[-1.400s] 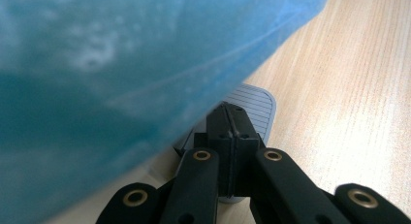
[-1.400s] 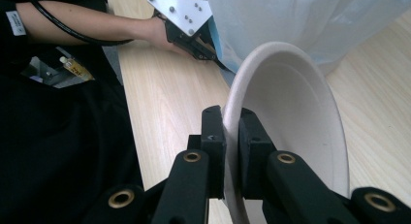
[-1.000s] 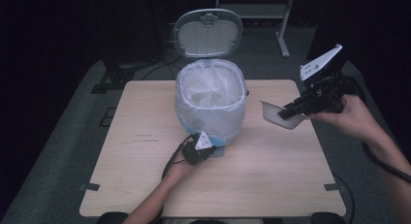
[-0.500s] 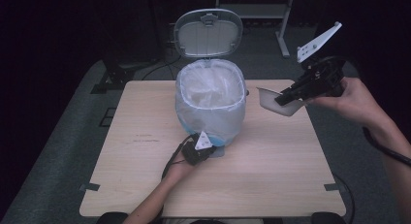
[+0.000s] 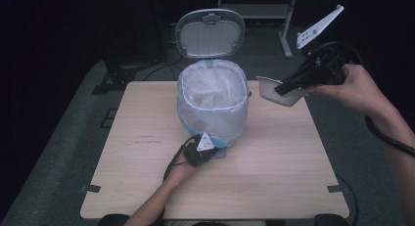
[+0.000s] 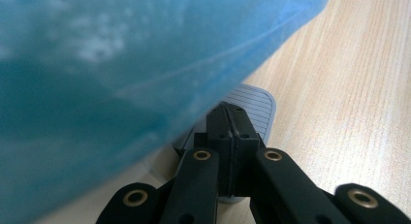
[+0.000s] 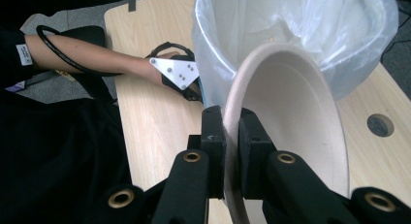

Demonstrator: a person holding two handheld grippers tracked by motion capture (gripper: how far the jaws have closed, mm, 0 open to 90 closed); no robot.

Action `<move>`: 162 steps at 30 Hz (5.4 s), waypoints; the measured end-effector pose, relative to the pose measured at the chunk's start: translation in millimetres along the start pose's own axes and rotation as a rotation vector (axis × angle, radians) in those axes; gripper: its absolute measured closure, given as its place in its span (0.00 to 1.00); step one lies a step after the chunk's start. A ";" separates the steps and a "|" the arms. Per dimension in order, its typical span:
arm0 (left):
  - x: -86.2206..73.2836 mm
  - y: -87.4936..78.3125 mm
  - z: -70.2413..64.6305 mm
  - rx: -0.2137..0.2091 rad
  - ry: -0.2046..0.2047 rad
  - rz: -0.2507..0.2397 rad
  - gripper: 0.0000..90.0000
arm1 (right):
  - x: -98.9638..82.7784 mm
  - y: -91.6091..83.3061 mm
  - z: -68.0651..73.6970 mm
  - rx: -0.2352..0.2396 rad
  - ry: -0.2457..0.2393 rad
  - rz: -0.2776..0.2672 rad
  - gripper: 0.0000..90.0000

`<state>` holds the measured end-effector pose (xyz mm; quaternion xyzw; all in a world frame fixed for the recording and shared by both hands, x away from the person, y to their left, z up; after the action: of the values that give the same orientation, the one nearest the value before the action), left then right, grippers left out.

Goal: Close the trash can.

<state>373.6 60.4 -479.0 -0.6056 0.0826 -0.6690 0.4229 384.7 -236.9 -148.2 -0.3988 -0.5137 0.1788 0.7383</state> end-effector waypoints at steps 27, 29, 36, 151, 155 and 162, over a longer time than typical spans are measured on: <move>-0.4 -0.1 0.3 -0.001 0.000 -0.003 1.00 | 46.4 2.4 5.9 -0.005 -0.048 0.002 0.92; -0.4 -0.1 0.3 -0.001 0.000 -0.002 1.00 | 49.5 3.5 6.0 -0.006 -0.051 0.005 0.92; -0.7 0.0 -0.1 0.000 -0.004 -0.006 1.00 | 58.6 7.7 5.3 -0.002 -0.062 0.003 0.92; -1.4 0.1 0.2 -0.007 -0.013 -0.011 1.00 | 125.5 131.6 -22.6 0.075 -0.110 0.097 0.92; -1.0 0.2 0.1 -0.006 -0.010 -0.008 1.00 | 124.7 138.0 -24.2 0.068 -0.117 0.100 0.88; -0.6 0.1 0.6 -0.012 -0.012 -0.004 1.00 | 118.9 146.0 -27.2 0.048 -0.110 0.112 0.76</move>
<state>374.2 61.0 -479.4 -0.6122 0.0828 -0.6658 0.4184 479.0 -77.6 -191.9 -0.3985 -0.5258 0.2536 0.7074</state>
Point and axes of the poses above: each handheld gripper's, and its own axes: y roughly forward along the jaws, x roughly out of its top, z roughly to its left, the point moved 1 cm from there along y, roughly forward along the jaws, and after that the axes turned 6 degrees about y, right-handed, at the moved point
